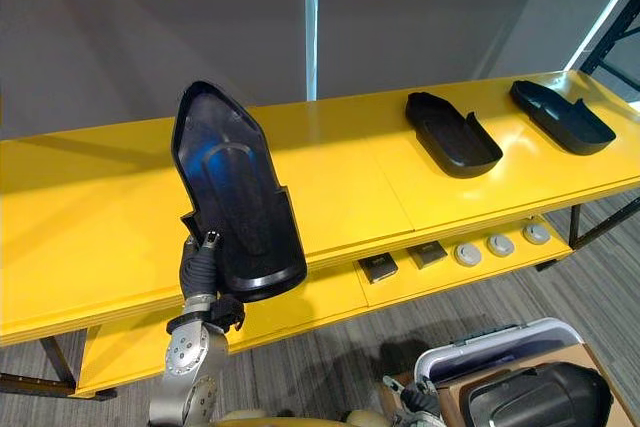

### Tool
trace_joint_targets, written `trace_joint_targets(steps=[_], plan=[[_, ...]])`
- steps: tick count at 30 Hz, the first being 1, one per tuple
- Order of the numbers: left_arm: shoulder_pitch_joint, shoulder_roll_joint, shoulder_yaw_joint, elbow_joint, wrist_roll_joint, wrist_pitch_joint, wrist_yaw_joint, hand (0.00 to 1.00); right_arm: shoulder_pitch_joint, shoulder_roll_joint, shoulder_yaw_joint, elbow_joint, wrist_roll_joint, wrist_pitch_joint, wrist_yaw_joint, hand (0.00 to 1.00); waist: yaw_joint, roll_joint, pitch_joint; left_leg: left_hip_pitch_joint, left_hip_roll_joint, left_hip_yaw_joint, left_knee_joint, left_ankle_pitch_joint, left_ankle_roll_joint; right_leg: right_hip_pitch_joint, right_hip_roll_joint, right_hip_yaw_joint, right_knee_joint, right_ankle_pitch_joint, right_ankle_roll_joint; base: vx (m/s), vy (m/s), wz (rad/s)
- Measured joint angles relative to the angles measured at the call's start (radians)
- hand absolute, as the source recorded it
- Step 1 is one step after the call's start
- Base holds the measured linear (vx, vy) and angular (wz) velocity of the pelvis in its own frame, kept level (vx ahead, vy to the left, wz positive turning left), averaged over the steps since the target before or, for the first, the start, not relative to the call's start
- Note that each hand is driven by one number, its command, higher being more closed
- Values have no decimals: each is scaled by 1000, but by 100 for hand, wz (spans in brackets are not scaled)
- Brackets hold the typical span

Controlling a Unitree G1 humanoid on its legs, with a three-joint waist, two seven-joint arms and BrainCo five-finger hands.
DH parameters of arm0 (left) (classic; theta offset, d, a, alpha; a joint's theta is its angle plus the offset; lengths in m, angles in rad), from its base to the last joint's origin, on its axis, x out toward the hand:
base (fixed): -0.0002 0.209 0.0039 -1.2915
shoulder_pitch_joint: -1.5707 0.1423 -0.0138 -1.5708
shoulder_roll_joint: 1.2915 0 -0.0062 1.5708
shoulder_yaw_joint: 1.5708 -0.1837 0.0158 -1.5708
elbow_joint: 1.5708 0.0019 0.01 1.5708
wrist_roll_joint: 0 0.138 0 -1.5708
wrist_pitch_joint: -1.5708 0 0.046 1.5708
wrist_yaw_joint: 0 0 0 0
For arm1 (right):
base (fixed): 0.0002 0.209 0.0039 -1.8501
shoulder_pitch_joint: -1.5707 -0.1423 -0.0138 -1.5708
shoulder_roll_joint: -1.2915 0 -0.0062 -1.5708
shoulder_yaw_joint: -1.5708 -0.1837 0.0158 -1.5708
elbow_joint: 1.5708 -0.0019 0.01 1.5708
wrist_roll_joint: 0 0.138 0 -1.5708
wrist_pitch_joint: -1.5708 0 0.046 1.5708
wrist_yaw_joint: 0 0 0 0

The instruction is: Walk over and take plastic housings, then place them on the shelf

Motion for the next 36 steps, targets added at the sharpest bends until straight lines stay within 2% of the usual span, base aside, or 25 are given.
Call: trace_joint_targets(steps=[3,6,10,14,16,18,21,22,25,32,33,36], plan=[[-88,8,-8,31,15,11,30,100,7,-2,1,1,-3,0,1,0,1,-1,-1,2,0,3,-20,13,14,-3,2,1,-8,0,0,-66,-24,0],[-187,8,-3,119,31,19,75,100,5,-2,-1,7,-19,0,1,0,-11,2,-22,7,1,3,-66,42,20,-10,6,1,-31,11,-2,-92,-40,-2],[-303,19,38,307,25,36,120,100,-12,-6,0,24,-39,-5,0,0,-37,18,-38,52,10,8,-204,118,4,-9,23,4,-82,57,-6,-131,-50,-5],[-405,66,80,442,5,64,154,100,-17,-6,0,26,-39,-4,-1,0,-48,18,-39,53,23,14,-277,173,-10,-25,44,12,-133,89,-4,-139,-53,-9],[-447,95,123,512,-4,75,171,100,-29,-7,3,34,-40,-3,-1,0,-70,14,-37,43,30,14,-286,180,-19,-24,52,11,-158,108,-5,-91,-47,0],[-468,106,145,536,-22,76,179,100,-30,-7,9,35,-40,-3,-1,0,-76,10,-37,37,35,14,-286,183,-24,-27,57,11,-168,111,-2,-36,-42,-3],[-536,126,153,592,-44,76,183,100,-35,-11,14,42,-43,0,-1,0,-75,7,-37,18,38,9,-286,188,-30,-40,60,7,-173,115,-4,6,-35,4],[-558,134,159,607,-50,76,182,100,-37,-12,17,42,-47,0,-1,0,-77,4,-34,14,38,9,-287,188,-31,-41,61,8,-177,123,-16,51,-15,-3],[-614,150,195,653,-70,71,183,100,-61,-14,34,66,-49,2,0,0,-92,-2,-28,3,38,9,-287,189,-30,-47,64,12,-189,128,-19,43,-10,-3],[-703,167,234,742,-134,72,203,100,-80,-13,38,74,-68,6,0,0,-96,-2,-11,-13,35,13,-282,196,-18,-57,66,24,-209,146,-30,53,8,-5],[-721,167,248,755,-142,72,204,0,-88,-13,40,78,-69,6,0,0,-96,-2,0,-12,36,13,-282,196,-18,-56,67,24,-209,146,-30,0,0,0],[-760,183,265,791,-151,70,224,0,-101,-14,46,80,-71,6,0,0,-101,2,18,-12,37,14,-282,196,-18,-58,69,27,-209,147,-32,-6,3,-1]])
